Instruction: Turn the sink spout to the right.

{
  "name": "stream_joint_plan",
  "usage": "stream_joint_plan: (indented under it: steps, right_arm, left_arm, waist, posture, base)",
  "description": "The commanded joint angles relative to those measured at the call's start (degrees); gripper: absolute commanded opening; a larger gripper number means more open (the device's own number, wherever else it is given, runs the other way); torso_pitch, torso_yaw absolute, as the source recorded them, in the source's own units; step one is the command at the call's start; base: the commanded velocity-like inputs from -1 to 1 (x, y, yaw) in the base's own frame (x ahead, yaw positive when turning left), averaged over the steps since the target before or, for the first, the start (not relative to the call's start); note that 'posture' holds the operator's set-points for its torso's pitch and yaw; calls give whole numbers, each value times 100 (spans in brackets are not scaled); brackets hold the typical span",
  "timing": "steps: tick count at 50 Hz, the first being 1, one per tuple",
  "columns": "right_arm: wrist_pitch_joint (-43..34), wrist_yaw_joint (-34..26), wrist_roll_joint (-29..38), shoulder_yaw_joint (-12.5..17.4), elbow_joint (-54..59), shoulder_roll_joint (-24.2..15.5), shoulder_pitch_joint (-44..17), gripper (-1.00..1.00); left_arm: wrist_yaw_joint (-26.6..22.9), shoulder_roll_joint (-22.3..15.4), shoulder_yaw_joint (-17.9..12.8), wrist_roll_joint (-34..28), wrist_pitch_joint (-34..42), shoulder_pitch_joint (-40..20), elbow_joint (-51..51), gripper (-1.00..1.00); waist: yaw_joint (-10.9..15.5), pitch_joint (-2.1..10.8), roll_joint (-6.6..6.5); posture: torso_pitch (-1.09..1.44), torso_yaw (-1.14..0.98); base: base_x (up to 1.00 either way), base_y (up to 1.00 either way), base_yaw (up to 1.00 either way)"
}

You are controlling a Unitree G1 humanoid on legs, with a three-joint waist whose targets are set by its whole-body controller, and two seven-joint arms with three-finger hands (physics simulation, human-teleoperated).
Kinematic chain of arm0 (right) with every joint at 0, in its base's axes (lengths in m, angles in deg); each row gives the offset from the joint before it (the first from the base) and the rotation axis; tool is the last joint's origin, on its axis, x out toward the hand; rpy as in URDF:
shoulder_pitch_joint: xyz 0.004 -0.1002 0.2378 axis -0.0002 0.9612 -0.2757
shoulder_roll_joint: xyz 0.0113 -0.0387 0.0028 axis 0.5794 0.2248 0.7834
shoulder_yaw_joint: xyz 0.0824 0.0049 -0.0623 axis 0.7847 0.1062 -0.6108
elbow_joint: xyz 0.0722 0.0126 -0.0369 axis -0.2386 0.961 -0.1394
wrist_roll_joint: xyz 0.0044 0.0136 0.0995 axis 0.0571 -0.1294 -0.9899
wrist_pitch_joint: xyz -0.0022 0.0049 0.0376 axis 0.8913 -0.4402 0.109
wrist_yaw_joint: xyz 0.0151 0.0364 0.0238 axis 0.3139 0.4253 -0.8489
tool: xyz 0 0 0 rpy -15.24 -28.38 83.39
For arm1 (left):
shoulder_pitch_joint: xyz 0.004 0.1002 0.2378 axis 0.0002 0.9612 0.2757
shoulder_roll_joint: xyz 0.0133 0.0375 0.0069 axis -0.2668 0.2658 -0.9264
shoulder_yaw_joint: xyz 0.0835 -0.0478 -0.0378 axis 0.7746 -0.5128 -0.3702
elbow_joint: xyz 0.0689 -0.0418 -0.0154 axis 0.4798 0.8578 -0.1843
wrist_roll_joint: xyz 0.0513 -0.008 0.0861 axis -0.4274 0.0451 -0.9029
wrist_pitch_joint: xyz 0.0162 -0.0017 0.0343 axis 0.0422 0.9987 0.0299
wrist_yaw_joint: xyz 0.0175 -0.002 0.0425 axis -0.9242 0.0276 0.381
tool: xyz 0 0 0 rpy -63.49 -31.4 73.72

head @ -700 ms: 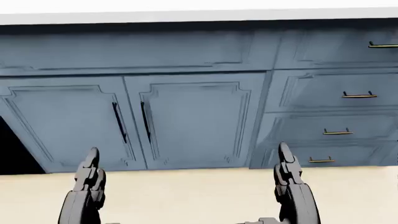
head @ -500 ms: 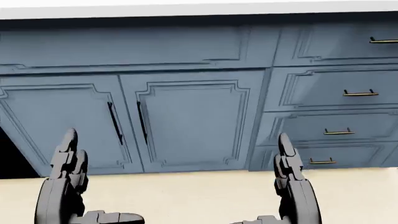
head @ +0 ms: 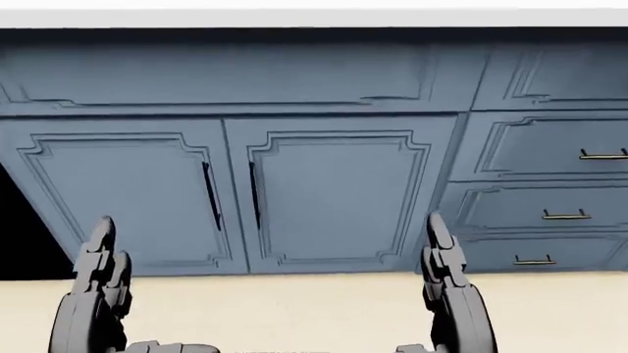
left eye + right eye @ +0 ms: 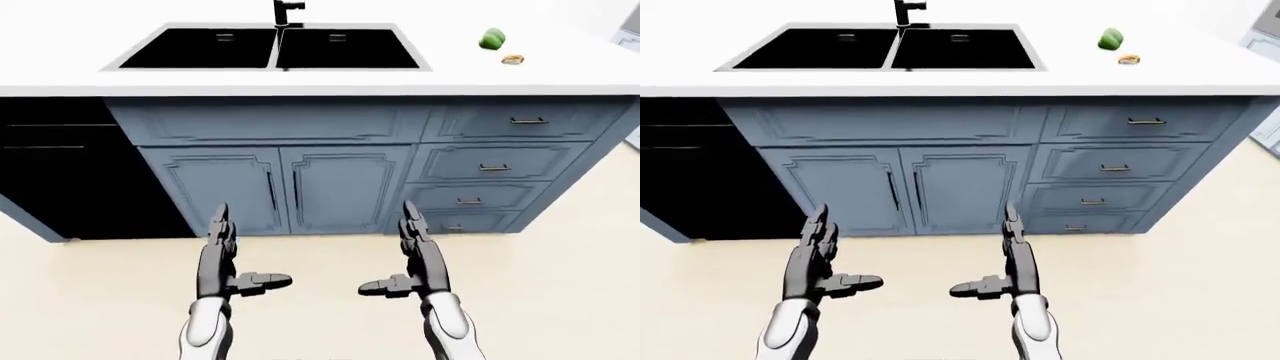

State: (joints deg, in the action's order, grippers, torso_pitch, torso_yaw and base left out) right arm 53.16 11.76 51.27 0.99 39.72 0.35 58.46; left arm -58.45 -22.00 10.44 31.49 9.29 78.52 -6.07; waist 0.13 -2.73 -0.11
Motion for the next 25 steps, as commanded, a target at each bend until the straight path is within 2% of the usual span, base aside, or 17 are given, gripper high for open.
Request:
stream_joint_plan:
  steps: [1,4,5,8,10,12,13,16,19,21,25]
  right_arm:
    - [193,59,-12,160,-372,-65,-106,100]
    - [214,105,37,174,-259,-71,-150,100]
    - [190,101,31,182,-292,-75,-136,100]
    - [-109,83,-187,334,-610,-85,-100,100]
    - [-564,-11,-527,622,-867,-222,-344,100]
    - [-1576,98,-533,813,-1436,-415,-780,100]
    - [-1864,98,-564,875,-1558,-476,-967,100]
    - [-3387,-82,-662,1067,-2396,-863,-1664,100]
    - [-4229,-211,-697,1255,-2714,-1158,-2244,100]
    - [-5008,-268,-746,1379,-2746,-1484,-2952,100]
    - [-5802,-433,-949,1592,-2504,-1961,-3909,100]
  left_arm:
    - [-39,26,115,6,-221,-152,-340,100]
    - [-47,15,98,13,-197,-165,-317,100]
    - [-72,15,86,66,-127,-184,-313,100]
    - [-49,-9,50,88,-228,-349,-81,100]
    - [-34,-183,-239,368,154,-782,38,100]
    - [132,-415,-468,594,1080,-1370,-300,100]
    - [151,-496,-485,658,1361,-1556,-374,100]
    - [564,-658,-618,964,2336,-2474,-561,100]
    - [645,-931,-620,1189,3052,-3121,-493,100]
    - [730,-1174,-627,1259,3451,-3761,-283,100]
    - [822,-1536,-645,1292,3843,-4721,241,100]
  waist:
    - [-30,127,18]
    - [41,158,344]
    - [26,145,224]
    - [43,217,172]
    - [45,259,134]
    - [43,309,99]
    - [36,332,88]
    - [30,343,77]
    - [33,357,80]
    - [35,371,81]
    - [22,374,80]
  posture:
    - [0,0]
    - [0,0]
    - [0,0]
    - [0,0]
    - [0,0]
    - [0,0]
    - [0,0]
    - [0,0]
    - [0,0]
    - [0,0]
    - [0,0]
  base:
    - [0,0,0]
    - [0,0,0]
    - [0,0,0]
    - [0,0,0]
    - [0,0,0]
    - [0,0,0]
    - [0,0,0]
    - [0,0,0]
    - [0,0,0]
    - [0,0,0]
    - [0,0,0]
